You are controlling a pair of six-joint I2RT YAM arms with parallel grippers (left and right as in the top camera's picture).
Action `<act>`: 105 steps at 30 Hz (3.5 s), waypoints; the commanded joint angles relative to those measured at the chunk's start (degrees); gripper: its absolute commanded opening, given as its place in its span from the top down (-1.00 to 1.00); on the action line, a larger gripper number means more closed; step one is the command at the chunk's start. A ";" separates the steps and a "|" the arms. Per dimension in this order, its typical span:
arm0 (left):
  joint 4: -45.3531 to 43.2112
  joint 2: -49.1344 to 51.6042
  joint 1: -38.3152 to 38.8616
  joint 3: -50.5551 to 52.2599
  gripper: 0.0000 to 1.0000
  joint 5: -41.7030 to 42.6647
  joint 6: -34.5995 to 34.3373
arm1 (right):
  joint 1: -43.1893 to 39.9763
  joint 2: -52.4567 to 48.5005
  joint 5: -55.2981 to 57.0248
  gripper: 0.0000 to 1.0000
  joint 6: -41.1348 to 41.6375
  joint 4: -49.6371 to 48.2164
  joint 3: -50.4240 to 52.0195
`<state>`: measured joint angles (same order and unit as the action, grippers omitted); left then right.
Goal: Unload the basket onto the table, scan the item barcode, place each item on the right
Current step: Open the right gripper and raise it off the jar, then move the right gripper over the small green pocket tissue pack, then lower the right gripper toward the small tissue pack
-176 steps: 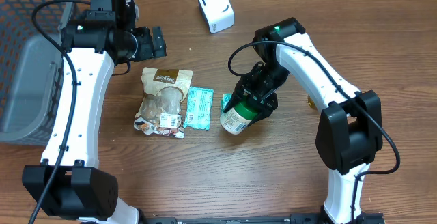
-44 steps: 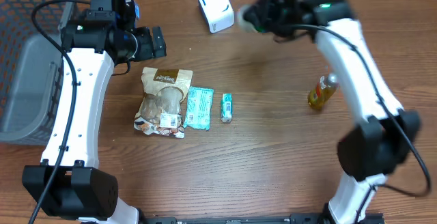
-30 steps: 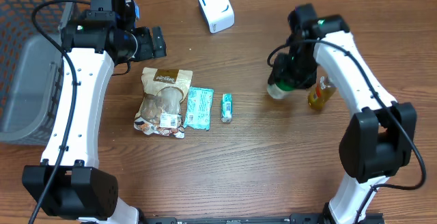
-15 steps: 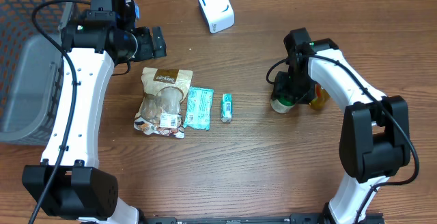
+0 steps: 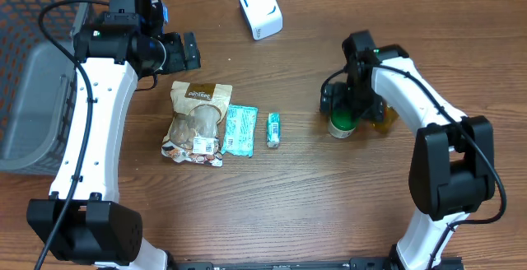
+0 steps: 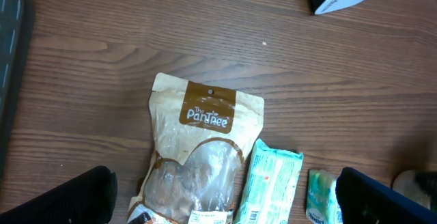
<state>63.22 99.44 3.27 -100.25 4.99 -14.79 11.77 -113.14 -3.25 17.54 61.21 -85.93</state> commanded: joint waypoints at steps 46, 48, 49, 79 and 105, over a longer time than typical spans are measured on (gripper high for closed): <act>-0.02 0.11 -0.20 -0.79 -0.99 0.57 0.66 | 15.17 -0.02 -0.87 -1.00 3.45 -2.67 -7.41; -0.02 0.11 -0.20 -0.79 -0.99 0.57 0.66 | 15.17 -0.02 -0.87 -1.00 3.45 -2.67 -7.41; -0.02 0.11 -0.20 -0.79 -0.99 0.57 0.66 | 15.17 -0.02 -0.87 -1.00 3.45 -2.64 -7.41; -0.02 0.11 -0.20 -0.79 -0.99 0.57 0.66 | 15.17 -0.02 -0.87 -1.00 3.45 -2.64 -7.41; -0.02 0.11 -0.20 -0.79 -0.99 0.57 0.66 | 15.17 -0.02 -0.87 -1.00 3.45 -2.64 -7.41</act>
<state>63.24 99.44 3.27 -100.25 4.99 -14.81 27.03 -113.14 -4.23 20.78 58.70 -92.40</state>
